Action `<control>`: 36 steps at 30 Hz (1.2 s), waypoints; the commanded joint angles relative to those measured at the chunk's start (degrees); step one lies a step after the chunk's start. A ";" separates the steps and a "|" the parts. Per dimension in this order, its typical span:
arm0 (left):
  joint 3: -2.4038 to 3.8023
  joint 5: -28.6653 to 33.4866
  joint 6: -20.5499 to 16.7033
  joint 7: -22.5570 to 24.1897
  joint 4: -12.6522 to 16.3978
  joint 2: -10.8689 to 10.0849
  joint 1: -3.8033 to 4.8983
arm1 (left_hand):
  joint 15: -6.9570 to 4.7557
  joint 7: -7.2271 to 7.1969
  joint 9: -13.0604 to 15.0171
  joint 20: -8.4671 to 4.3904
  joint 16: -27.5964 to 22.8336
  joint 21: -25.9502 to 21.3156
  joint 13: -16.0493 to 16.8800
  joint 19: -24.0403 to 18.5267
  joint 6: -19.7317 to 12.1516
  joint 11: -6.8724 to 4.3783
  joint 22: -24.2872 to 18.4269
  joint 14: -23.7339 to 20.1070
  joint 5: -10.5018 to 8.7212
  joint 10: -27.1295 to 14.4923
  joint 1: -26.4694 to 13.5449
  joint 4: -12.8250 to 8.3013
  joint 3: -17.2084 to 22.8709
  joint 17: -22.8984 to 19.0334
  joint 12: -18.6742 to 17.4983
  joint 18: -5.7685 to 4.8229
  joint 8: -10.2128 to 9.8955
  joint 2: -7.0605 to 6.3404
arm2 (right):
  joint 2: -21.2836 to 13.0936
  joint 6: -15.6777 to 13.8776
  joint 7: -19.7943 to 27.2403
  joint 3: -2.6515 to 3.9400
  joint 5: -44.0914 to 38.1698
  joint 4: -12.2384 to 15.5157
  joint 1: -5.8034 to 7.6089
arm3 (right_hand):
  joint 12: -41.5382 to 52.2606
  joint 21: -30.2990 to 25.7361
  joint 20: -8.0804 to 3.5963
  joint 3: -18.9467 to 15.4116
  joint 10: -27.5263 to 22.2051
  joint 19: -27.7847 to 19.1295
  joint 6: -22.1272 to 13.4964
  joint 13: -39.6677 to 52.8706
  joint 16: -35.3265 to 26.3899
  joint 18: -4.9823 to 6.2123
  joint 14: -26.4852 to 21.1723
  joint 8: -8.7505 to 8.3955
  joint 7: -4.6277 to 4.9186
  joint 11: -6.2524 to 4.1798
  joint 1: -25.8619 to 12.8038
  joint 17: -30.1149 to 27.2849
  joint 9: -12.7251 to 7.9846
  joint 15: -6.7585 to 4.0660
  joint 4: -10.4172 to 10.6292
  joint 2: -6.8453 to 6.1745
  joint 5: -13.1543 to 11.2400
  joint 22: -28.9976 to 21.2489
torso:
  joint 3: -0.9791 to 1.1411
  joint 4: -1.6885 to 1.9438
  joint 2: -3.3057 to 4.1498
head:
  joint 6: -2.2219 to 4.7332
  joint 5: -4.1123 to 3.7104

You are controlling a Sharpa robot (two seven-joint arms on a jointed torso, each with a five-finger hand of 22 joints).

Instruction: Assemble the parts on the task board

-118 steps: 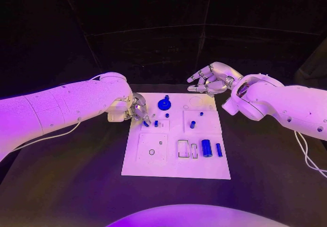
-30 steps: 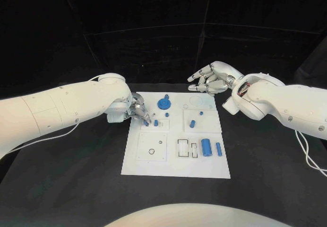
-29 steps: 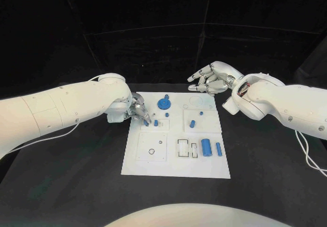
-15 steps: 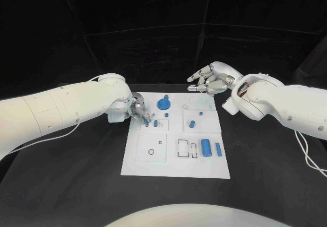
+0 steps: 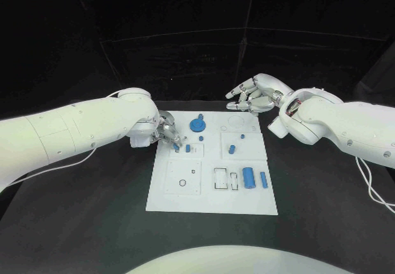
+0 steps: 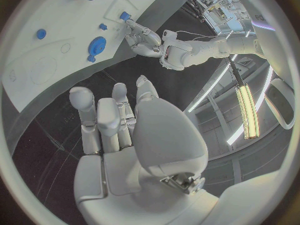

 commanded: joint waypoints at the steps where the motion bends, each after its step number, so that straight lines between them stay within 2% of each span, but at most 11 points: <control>1: 0.00 -0.14 0.57 0.78 0.06 -0.06 0.02 | -0.06 0.12 0.12 -0.23 0.19 -0.18 -0.04 0.83 -0.50 0.08 0.88 5.94 0.04 -0.30 1.82 -0.75 0.30 15.10 -0.38 0.40 -0.04 1.36 | 0.03 0.19 0.45 0.03 -0.06 0.11 0.10 | -0.15 -0.10 -0.01 -0.45 -0.50 -0.27 -0.32 -0.06 -0.26 0.77 -0.22 0.35 0.05 0.03 0.00 -0.06 -0.02 0.07 0.00 0.67 0.27 -0.06 | 0.01 0.03 0.02 | -0.02 0.01; 36: 0.00 -1.10 2.46 -0.52 1.26 -0.44 -0.07 | -0.04 0.08 0.45 -0.20 0.19 0.00 0.36 0.90 -0.48 0.06 1.10 5.94 0.04 0.00 2.37 -1.14 0.12 15.10 -0.02 0.35 0.38 1.56 | -0.08 0.29 0.56 0.03 -0.06 0.21 0.10 | -0.15 -0.10 -0.01 -0.45 -0.50 -0.27 -0.32 -0.06 -0.26 0.77 -0.22 0.35 0.05 0.03 0.00 -0.06 -0.02 0.07 0.00 0.67 0.27 -0.06 | 0.01 0.02 -0.01 | -0.24 0.07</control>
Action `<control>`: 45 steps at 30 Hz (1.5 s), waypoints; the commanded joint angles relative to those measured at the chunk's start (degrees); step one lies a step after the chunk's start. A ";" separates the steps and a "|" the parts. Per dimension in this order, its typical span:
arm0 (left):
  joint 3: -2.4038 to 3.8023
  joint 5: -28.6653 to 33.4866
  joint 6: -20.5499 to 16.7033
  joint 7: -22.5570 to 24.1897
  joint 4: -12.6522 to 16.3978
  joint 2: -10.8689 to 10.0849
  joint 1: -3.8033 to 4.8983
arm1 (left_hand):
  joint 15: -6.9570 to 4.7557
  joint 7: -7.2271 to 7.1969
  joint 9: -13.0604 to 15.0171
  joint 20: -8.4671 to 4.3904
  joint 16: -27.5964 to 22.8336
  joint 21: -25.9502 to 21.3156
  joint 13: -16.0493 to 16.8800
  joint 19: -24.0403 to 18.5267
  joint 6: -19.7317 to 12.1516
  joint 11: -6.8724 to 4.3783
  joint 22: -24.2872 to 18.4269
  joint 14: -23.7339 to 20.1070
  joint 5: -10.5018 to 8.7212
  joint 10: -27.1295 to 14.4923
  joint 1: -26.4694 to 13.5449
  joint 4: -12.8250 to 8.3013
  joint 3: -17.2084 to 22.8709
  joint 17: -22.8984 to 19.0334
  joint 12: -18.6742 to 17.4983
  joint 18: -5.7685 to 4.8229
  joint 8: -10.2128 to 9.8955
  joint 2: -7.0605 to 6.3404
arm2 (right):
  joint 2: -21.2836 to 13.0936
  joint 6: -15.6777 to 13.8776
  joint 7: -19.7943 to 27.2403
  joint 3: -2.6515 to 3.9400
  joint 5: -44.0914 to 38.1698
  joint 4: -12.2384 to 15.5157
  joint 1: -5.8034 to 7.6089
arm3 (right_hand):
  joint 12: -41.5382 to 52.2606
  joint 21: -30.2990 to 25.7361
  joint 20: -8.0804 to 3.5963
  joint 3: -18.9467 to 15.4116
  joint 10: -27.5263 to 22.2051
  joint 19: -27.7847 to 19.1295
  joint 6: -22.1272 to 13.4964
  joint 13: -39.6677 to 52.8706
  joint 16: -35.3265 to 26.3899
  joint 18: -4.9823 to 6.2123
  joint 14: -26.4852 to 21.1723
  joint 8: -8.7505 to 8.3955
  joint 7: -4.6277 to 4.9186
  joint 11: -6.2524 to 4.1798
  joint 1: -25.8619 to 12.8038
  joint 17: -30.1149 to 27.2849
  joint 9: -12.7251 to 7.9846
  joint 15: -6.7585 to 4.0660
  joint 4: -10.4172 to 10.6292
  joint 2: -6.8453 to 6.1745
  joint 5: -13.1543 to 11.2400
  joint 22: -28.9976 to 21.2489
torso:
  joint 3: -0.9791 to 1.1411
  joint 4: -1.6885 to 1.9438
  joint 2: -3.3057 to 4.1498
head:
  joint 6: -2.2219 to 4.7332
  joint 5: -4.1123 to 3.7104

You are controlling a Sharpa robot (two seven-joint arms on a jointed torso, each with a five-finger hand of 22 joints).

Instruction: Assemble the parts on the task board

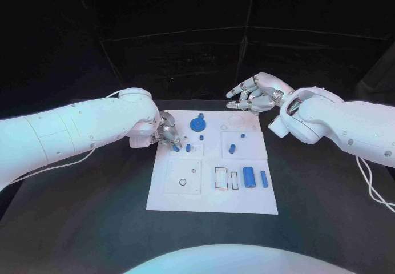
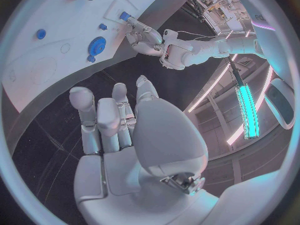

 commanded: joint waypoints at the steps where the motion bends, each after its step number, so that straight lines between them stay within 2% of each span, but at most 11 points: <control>1: 0.00 -0.31 0.99 -0.36 0.23 -0.01 0.01 | -0.04 -0.33 0.04 -0.20 0.19 0.00 0.06 0.90 -0.11 -0.06 1.10 5.94 0.21 0.10 1.76 -0.79 0.39 15.10 -0.03 0.35 0.39 1.37 | -0.01 0.27 0.55 0.03 -0.06 0.15 0.10 | -0.15 -0.10 -0.01 -0.45 -0.50 -0.27 -0.32 -0.07 -0.26 0.77 -0.22 0.35 0.06 0.03 0.00 -0.06 -0.02 0.07 0.00 0.67 0.27 -0.07 | 0.00 -0.02 0.01 | -0.03 -0.01; 9: 0.00 -0.31 0.69 -0.58 0.08 0.01 0.00 | -0.05 -0.33 0.10 -0.20 0.19 0.02 0.02 0.92 -0.14 -0.06 1.13 5.94 0.22 0.11 1.83 -0.93 0.32 15.10 -0.05 0.34 0.45 1.26 | -0.04 0.22 0.56 0.03 -0.06 0.19 0.10 | -0.15 -0.10 -0.01 -0.45 -0.50 -0.27 -0.32 -0.07 -0.26 0.77 -0.22 0.35 0.06 0.03 0.00 -0.06 -0.02 0.07 0.00 0.67 0.27 -0.07 | 0.02 -0.01 0.03 | -0.06 -0.01; 14: -0.01 -0.30 0.37 -0.81 -0.15 0.16 0.01 | -0.02 -0.34 0.22 -0.17 0.19 0.04 -0.06 0.95 0.09 -0.01 1.19 5.94 0.22 0.13 0.07 -0.25 -1.42 15.10 -0.13 0.34 0.67 -0.26 | -0.08 0.17 0.56 0.03 -0.06 0.23 0.10 | -0.15 -0.10 -0.01 -0.45 -0.50 -0.27 -0.32 -0.07 -0.26 0.77 -0.22 0.35 0.06 0.03 0.00 -0.06 -0.02 0.07 0.00 0.67 0.27 -0.07 | 0.01 -0.04 0.01 | -0.06 -0.02; 19: -0.01 -0.29 0.49 -1.28 -0.45 0.42 0.01 | -0.07 -0.49 0.10 -0.16 0.19 0.33 -0.14 1.10 0.72 -0.10 1.53 5.94 0.23 0.20 -2.83 1.37 -3.52 15.10 -0.15 0.28 0.67 -1.56 | -0.11 0.13 0.55 0.03 -0.06 0.28 0.10 | -0.15 -0.10 -0.01 -0.45 -0.50 -0.27 -0.32 -0.07 -0.26 0.77 -0.22 0.35 0.06 0.03 0.00 -0.06 -0.02 0.07 0.00 0.67 0.27 -0.07 | 0.04 -0.03 -0.01 | -0.11 -0.03; 41: -0.03 -0.29 0.43 -1.97 -0.80 0.75 0.02 | -0.29 -0.77 -0.45 -0.32 0.19 0.45 -0.98 1.19 2.06 -0.35 1.78 5.94 0.24 0.11 -6.00 3.09 -6.15 15.10 -0.81 0.24 0.37 -2.82 | -0.04 0.07 0.55 0.03 -0.06 0.26 0.10 | -0.14 -0.20 -0.01 -0.53 -0.58 -0.28 -0.33 -0.18 -0.33 0.78 -0.22 0.39 0.05 0.03 0.06 -0.03 -0.01 0.07 0.02 0.72 0.38 -0.16 | -0.01 -0.02 -0.01 | -0.12 -0.16; 45: -0.03 -0.29 -0.34 -1.83 -0.79 0.76 0.02 | -0.27 -0.72 -0.61 -0.34 0.19 0.51 -0.94 1.23 2.42 -0.30 1.89 5.94 0.23 0.25 -7.48 4.12 -7.39 15.10 -0.74 0.21 0.28 -3.15 | 0.01 0.01 0.59 0.03 -0.06 0.24 0.10 | -0.14 -0.20 -0.01 -0.53 -0.58 -0.28 -0.33 -0.18 -0.33 0.78 -0.22 0.39 0.05 0.03 0.06 -0.03 -0.01 0.07 0.02 0.72 0.38 -0.16 | 0.00 -0.01 0.02 | -0.06 -0.12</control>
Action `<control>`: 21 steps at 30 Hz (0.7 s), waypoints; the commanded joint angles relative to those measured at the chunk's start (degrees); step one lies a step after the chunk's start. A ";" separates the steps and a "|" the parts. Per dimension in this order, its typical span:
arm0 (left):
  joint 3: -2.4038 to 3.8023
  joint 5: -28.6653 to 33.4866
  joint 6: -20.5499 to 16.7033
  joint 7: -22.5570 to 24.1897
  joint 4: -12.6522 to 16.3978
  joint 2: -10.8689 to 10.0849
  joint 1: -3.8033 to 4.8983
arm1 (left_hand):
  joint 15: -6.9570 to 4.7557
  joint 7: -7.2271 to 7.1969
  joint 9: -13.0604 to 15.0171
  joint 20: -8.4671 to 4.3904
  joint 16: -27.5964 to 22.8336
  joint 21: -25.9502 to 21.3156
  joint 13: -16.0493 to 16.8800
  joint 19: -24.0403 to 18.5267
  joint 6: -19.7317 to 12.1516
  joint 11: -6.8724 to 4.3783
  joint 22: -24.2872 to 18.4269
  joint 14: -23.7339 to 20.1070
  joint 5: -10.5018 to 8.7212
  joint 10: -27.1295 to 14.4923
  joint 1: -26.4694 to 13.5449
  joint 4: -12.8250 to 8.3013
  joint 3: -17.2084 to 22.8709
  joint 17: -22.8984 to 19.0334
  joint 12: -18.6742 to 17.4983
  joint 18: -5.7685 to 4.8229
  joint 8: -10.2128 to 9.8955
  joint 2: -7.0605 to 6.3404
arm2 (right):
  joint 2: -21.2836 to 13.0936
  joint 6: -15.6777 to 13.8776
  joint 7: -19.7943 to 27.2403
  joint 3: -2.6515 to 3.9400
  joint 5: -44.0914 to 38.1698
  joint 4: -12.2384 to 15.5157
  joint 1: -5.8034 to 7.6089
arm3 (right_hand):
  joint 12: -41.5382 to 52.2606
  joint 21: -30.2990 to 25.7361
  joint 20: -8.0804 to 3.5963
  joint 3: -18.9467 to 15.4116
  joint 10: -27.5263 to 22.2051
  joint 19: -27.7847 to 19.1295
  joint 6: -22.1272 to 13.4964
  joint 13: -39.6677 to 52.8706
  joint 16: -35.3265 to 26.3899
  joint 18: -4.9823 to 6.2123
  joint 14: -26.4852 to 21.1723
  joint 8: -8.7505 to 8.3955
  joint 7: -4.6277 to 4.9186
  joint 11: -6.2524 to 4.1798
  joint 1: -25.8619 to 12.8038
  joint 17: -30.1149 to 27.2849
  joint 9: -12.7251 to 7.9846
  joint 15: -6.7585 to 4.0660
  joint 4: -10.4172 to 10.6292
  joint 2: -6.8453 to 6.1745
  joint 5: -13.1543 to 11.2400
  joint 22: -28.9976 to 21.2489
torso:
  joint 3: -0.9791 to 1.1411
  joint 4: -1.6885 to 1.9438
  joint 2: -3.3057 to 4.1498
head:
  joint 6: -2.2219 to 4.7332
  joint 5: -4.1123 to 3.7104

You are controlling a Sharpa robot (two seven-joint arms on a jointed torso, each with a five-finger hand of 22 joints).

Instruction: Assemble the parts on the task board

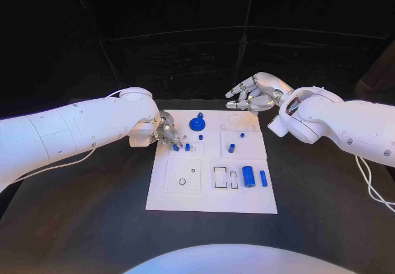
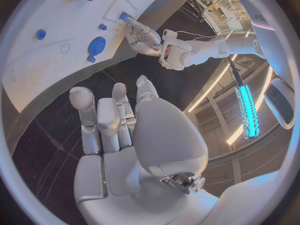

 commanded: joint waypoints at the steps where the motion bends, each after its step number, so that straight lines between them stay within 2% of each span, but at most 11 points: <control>1: 0.02 -0.18 -0.74 -0.26 0.04 0.03 0.05 | -0.27 0.02 -0.14 -0.33 0.19 0.31 0.02 1.24 0.54 -0.15 1.91 5.94 0.01 0.16 -1.31 0.60 -1.06 15.10 -0.26 0.20 -0.26 0.07 | 0.08 -0.01 0.55 0.03 -0.06 0.11 0.10 | -0.22 -0.26 -0.01 -0.24 -0.44 -0.32 -0.34 -0.15 -0.44 0.79 -0.24 0.40 0.06 -0.17 0.03 -0.14 -0.01 0.07 0.04 0.72 0.38 -0.13 | 0.00 0.04 0.01 | 0.07 0.06; 8: 0.02 -0.18 -1.70 -0.13 0.04 -0.05 0.05 | -0.26 0.06 -0.41 -0.34 0.19 0.34 0.02 1.29 0.84 -0.10 2.02 5.94 -0.01 0.28 -4.03 2.60 -3.77 15.10 -0.21 0.19 -0.49 -0.56 | 0.09 -0.08 0.57 0.03 -0.06 0.11 0.10 | -0.24 -0.28 -0.01 -0.25 -0.45 -0.33 -0.34 -0.18 -0.46 0.80 -0.25 0.40 0.06 -0.17 0.03 -0.16 -0.01 0.07 0.05 0.72 0.38 -0.15 | 0.02 0.01 0.01 | 0.09 0.01; 15: 0.02 -0.18 -1.95 -0.07 0.07 -0.15 0.05 | -0.29 0.00 -0.52 -0.36 0.19 0.37 -0.08 1.32 0.93 -0.14 2.10 5.94 0.00 0.25 -4.99 3.36 -5.66 15.10 -0.28 0.18 -0.56 -1.23 | 0.09 -0.11 0.60 0.03 -0.06 0.10 0.10 | -0.39 -0.43 -0.01 -0.28 -0.57 -0.48 -0.36 -0.34 -0.59 0.84 -0.28 0.40 0.07 -0.17 0.01 -0.28 -0.01 0.08 0.07 0.71 0.39 -0.37 | 0.01 0.03 0.00 | 0.04 -0.01; 21: 0.02 -0.18 -2.70 0.11 0.38 -0.63 0.04 | -0.30 -0.02 -0.54 -0.37 0.19 0.23 -0.18 1.27 0.95 -0.15 1.97 5.94 0.00 0.22 -5.04 3.46 -5.97 15.10 -0.36 0.21 -0.58 -1.26 | 0.14 -0.10 0.65 0.03 -0.06 0.04 0.10 | -0.55 -0.64 0.00 -0.33 -0.73 -0.66 -0.42 -0.50 -0.75 0.89 -0.34 0.37 0.09 -0.15 0.00 -0.43 -0.02 0.09 0.07 0.67 0.39 -0.66 | -0.02 0.01 -0.01 | 0.10 -0.04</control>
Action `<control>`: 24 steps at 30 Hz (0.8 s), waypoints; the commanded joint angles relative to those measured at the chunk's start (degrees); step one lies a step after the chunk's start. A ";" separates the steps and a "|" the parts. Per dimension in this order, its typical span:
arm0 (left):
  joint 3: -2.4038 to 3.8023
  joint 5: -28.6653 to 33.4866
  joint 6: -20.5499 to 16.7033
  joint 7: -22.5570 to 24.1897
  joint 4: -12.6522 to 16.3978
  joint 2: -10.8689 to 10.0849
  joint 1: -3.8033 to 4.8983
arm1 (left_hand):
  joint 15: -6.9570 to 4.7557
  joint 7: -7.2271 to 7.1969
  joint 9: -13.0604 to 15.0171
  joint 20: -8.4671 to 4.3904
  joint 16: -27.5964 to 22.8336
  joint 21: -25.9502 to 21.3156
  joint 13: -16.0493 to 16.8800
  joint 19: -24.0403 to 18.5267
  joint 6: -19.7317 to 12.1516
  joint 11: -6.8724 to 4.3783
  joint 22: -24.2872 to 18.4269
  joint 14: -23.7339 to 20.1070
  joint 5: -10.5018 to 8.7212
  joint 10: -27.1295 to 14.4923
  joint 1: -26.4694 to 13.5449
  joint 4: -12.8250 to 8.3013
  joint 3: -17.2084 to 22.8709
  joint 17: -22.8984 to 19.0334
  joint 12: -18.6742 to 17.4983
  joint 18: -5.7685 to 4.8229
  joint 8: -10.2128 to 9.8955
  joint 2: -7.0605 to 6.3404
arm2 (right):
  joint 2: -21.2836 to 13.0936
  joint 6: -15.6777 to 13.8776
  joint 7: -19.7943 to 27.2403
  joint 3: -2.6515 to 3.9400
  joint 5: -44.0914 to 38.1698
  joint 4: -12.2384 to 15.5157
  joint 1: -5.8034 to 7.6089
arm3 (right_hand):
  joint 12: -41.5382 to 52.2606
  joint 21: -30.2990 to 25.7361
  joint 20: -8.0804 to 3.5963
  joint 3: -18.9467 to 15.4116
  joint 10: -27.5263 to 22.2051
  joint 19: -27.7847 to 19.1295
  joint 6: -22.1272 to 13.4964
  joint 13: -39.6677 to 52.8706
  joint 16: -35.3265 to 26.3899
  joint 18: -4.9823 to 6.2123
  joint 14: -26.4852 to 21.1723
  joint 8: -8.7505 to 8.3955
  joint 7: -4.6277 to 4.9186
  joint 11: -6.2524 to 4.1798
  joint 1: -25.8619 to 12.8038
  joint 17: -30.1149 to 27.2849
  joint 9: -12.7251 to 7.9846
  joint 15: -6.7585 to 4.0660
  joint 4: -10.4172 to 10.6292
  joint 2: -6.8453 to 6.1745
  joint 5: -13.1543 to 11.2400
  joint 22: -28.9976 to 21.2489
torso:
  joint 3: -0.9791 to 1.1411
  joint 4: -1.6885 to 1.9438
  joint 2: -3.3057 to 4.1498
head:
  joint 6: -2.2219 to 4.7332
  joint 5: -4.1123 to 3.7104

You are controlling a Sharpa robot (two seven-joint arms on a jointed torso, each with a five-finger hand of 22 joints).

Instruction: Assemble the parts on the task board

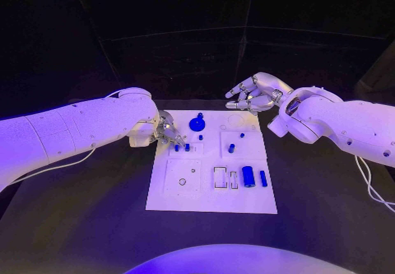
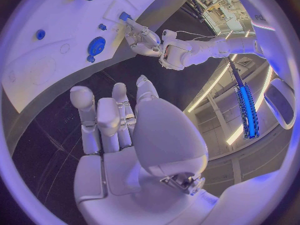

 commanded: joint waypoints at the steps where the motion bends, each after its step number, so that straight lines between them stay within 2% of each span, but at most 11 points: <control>1: 0.04 -0.17 -1.57 0.31 0.44 -0.53 0.05 | -0.30 -0.03 -0.06 -0.37 0.19 0.07 -0.13 1.22 0.52 -0.16 1.81 5.94 0.00 0.19 -0.62 0.08 -0.39 15.10 -0.42 0.25 -0.35 0.10 | 0.08 -0.07 0.60 0.03 -0.06 0.06 0.10 | -0.29 -0.35 -0.01 -0.34 -0.52 -0.24 -0.42 -0.05 -0.19 0.90 -0.34 0.14 0.09 0.06 0.00 -0.05 -0.02 0.09 0.07 0.67 0.39 -0.05 | -0.04 -0.01 -0.02 | 0.07 -0.02; 6: 0.09 0.23 -4.22 3.31 1.76 -2.08 0.10 | -0.22 0.28 -0.39 -0.36 0.19 -1.05 -1.90 0.81 -0.56 0.05 0.77 5.94 0.02 -0.89 0.76 -0.29 -0.49 15.10 -2.00 0.51 -1.00 1.02 | 0.09 -0.06 0.64 0.03 -0.06 -0.01 0.10 | -0.29 -0.36 -0.01 -0.34 -0.52 -0.25 -0.43 -0.05 -0.20 0.90 -0.35 0.14 0.09 0.07 0.00 -0.05 -0.02 0.09 0.07 0.67 0.39 -0.06 | -0.06 0.02 -0.03 | 0.13 -0.14; 7: 0.10 0.86 -5.34 4.97 2.12 -2.56 0.15 | -0.01 0.78 -0.75 -0.25 -0.04 -4.07 -6.27 -0.39 -1.97 0.43 -2.10 5.85 0.08 -3.57 1.79 -0.73 -0.19 14.81 -5.99 1.20 -1.80 1.49 | 0.08 -0.06 0.64 0.03 -0.06 -0.02 0.10 | -0.29 -0.42 0.00 -0.36 -0.56 -0.30 -0.47 -0.06 -0.25 0.91 -0.37 0.13 0.10 0.08 -0.01 -0.09 -0.03 0.10 0.08 0.66 0.40 -0.13 | -0.04 0.04 -0.03 | 0.18 -0.16; 8: 0.11 2.27 -7.45 7.65 2.66 -3.30 0.22 | 0.87 2.14 -1.36 0.30 -3.74 -12.62 -11.19 -4.13 -4.53 1.70 -9.95 4.14 0.09 -8.54 3.49 -1.47 0.55 10.31 -11.45 2.90 -3.18 2.19 | 0.08 -0.06 0.65 0.03 -0.06 -0.04 0.10 | -0.29 -0.42 0.00 -0.36 -0.56 -0.30 -0.47 -0.06 -0.25 0.91 -0.37 0.13 0.10 0.08 -0.01 -0.09 -0.03 0.10 0.08 0.66 0.40 -0.13 | -0.02 0.07 -0.08 | 0.32 -0.24; 10: 0.12 3.57 -9.93 11.15 3.26 -4.08 0.28 | 2.46 3.92 -2.05 1.56 -14.52 -30.05 -12.87 -12.27 -8.12 3.34 -25.26 -1.47 0.46 -13.50 5.79 -2.68 2.12 -1.00 -14.75 5.83 -4.66 2.73 | 0.09 -0.05 0.67 0.03 -0.06 -0.07 0.10 | -0.29 -0.42 0.00 -0.36 -0.56 -0.30 -0.47 -0.06 -0.25 0.91 -0.37 0.13 0.10 0.08 -0.01 -0.09 -0.03 0.10 0.08 0.66 0.40 -0.13 | 0.00 0.05 -0.09 | 0.48 -0.31; 11: 0.13 3.88 -10.75 12.39 3.46 -4.31 0.29 | 3.35 4.70 -2.26 2.03 -18.59 -35.70 -13.60 -15.06 -9.29 4.22 -29.96 -3.82 0.19 -15.44 6.17 -2.86 2.69 -4.81 -16.03 6.64 -5.00 2.86 | 0.08 -0.05 0.67 0.03 -0.06 -0.08 0.10 | -0.29 -0.42 0.00 -0.36 -0.56 -0.30 -0.47 -0.06 -0.25 0.91 -0.37 0.13 0.10 0.08 -0.01 -0.09 -0.03 0.10 0.08 0.66 0.40 -0.13 | -0.02 0.05 -0.10 | 0.54 -0.36; 13: 0.12 4.65 -13.57 16.19 4.20 -5.02 0.33 | 4.35 5.76 -2.89 3.23 -28.91 -39.55 -15.18 -17.29 -12.31 5.47 -32.64 -9.95 0.25 -19.63 7.09 -3.39 3.77 -14.42 -18.77 6.45 -6.10 2.60 | 0.03 -0.06 0.67 0.03 -0.06 -0.10 0.10 | -0.29 -0.42 0.00 -0.36 -0.56 -0.30 -0.47 -0.06 -0.25 0.91 -0.37 0.13 0.10 0.08 -0.01 -0.09 -0.03 0.10 0.08 0.66 0.40 -0.13 | -0.07 0.04 -0.02 | 0.70 -0.41; 15: 0.12 5.16 -16.27 19.96 4.86 -5.53 0.35 | 5.54 7.16 -3.44 4.16 -34.71 -42.04 -16.48 -18.39 -14.09 6.65 -34.39 -13.47 0.03 -22.15 7.39 -3.64 3.94 -19.53 -20.54 6.36 -6.74 1.68 | -0.01 -0.07 0.67 0.03 -0.06 -0.13 0.10 | -0.29 -0.42 0.00 -0.36 -0.56 -0.30 -0.47 -0.06 -0.25 0.91 -0.37 0.13 0.10 0.08 -0.01 -0.09 -0.03 0.10 0.08 0.66 0.40 -0.13 | -0.06 0.10 -0.02 | 0.80 -0.43; 19: 0.07 5.25 -21.14 28.07 5.61 -5.82 0.31 | 6.56 8.10 -4.50 5.24 -40.37 -44.70 -18.05 -18.97 -16.26 7.82 -36.46 -16.86 0.03 -25.06 9.45 -4.89 3.42 -24.76 -22.37 6.46 -7.77 0.08 | -0.02 -0.08 0.68 0.03 -0.06 -0.16 0.10 | -0.29 -0.42 0.00 -0.36 -0.56 -0.30 -0.47 -0.06 -0.25 0.91 -0.37 0.13 0.10 0.08 -0.01 -0.09 -0.03 0.10 0.08 0.66 0.40 -0.13 | -0.01 0.08 -0.04 | 1.07 -0.38; 22: 0.01 1.92 -24.35 34.31 5.82 -5.51 0.05 | 7.01 8.07 -5.31 5.87 -42.15 -46.35 -19.31 -19.26 -15.81 8.10 -37.79 -18.23 0.02 -27.20 11.62 -5.42 2.33 -26.48 -23.74 6.65 -7.96 0.04 | 0.02 -0.14 0.64 0.03 -0.06 -0.20 0.10 | -0.30 -0.44 0.00 -0.37 -0.59 -0.31 -0.49 -0.08 -0.27 0.92 -0.38 0.12 0.11 0.08 -0.01 -0.09 -0.03 0.11 0.09 0.67 0.40 -0.15 | -0.03 0.01 0.02 | 1.41 -0.40; 24: -0.09 -0.06 -24.99 36.48 5.78 -5.17 -0.13 | 7.13 7.95 -6.95 6.25 -43.22 -48.17 -20.83 -19.26 -15.26 8.49 -39.36 -18.98 0.05 -27.91 13.64 -5.16 -0.19 -27.65 -24.77 7.24 -9.13 0.26 | 0.05 -0.18 0.61 0.03 -0.06 -0.22 0.10 | -0.32 -0.47 0.01 -0.39 -0.63 -0.33 -0.51 -0.10 -0.29 0.92 -0.40 0.12 0.12 0.09 -0.01 -0.09 -0.04 0.12 0.10 0.68 0.41 -0.18 | -0.05 0.00 0.04 | 1.51 -0.41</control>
